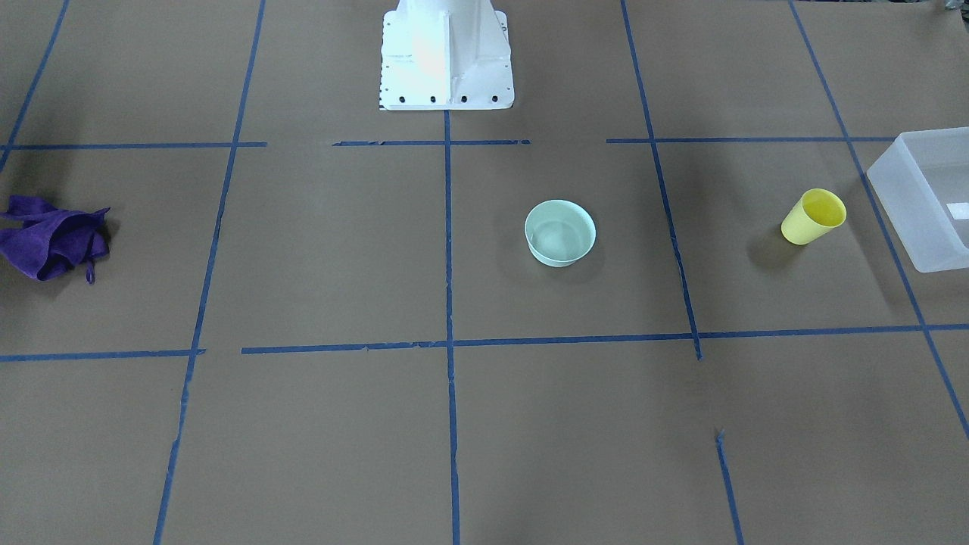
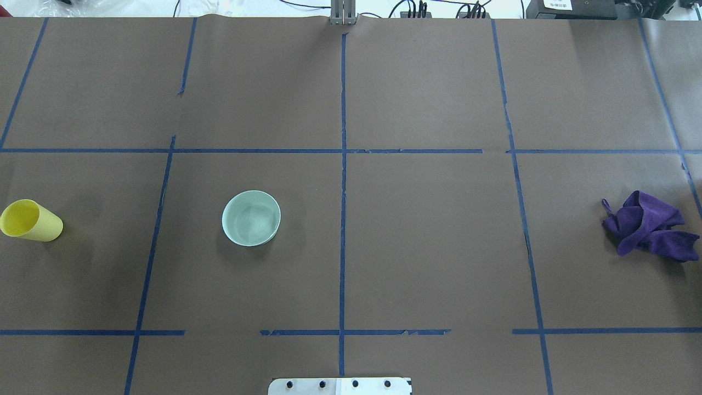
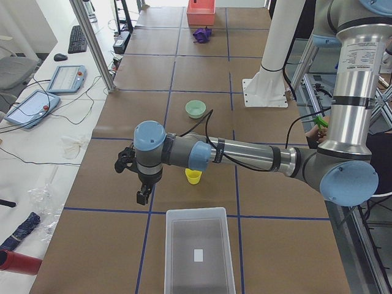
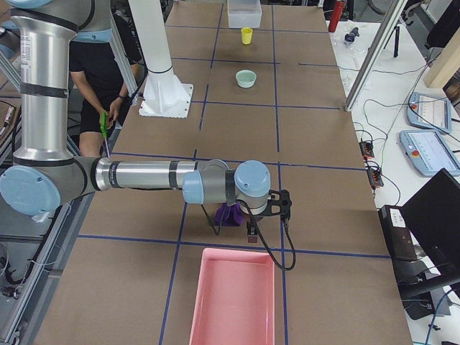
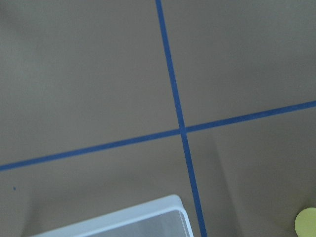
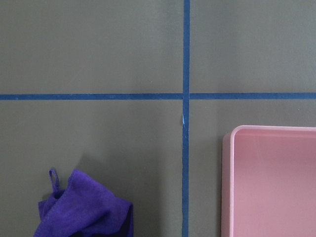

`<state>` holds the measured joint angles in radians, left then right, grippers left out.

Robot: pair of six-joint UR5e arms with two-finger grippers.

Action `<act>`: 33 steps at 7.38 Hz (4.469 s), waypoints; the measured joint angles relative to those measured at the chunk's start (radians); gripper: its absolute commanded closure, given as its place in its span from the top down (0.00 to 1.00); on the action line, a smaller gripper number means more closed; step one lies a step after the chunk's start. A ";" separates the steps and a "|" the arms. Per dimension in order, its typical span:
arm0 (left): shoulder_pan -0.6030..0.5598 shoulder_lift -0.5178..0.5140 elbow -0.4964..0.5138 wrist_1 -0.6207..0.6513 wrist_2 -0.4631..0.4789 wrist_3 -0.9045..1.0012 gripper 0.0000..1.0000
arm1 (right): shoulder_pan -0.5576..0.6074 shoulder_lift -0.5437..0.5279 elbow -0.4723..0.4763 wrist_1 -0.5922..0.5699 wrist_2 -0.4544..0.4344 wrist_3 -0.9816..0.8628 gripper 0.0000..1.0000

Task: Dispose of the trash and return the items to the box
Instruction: 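Move the left gripper toward the yellow cup at the table edge, then grasp the yellow cup with the left gripper and lift it, then carry the yellow cup to the clear bin while the right gripper grasps the purple cloth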

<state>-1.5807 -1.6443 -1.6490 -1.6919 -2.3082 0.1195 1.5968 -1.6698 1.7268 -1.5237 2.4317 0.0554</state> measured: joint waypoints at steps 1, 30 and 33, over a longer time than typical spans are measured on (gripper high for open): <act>0.030 -0.005 -0.004 -0.038 -0.001 -0.007 1.00 | 0.000 0.000 0.021 0.001 -0.001 0.002 1.00; 0.217 0.221 -0.394 -0.005 0.011 -0.351 0.00 | -0.445 -0.030 0.111 0.288 -0.217 0.534 1.00; 0.072 0.157 -0.348 0.098 0.040 -0.167 0.00 | -0.577 -0.052 0.110 0.322 -0.308 0.580 1.00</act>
<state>-1.5088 -1.4870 -1.9971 -1.5938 -2.2686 -0.0472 1.0196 -1.7222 1.8363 -1.2013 2.1239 0.6357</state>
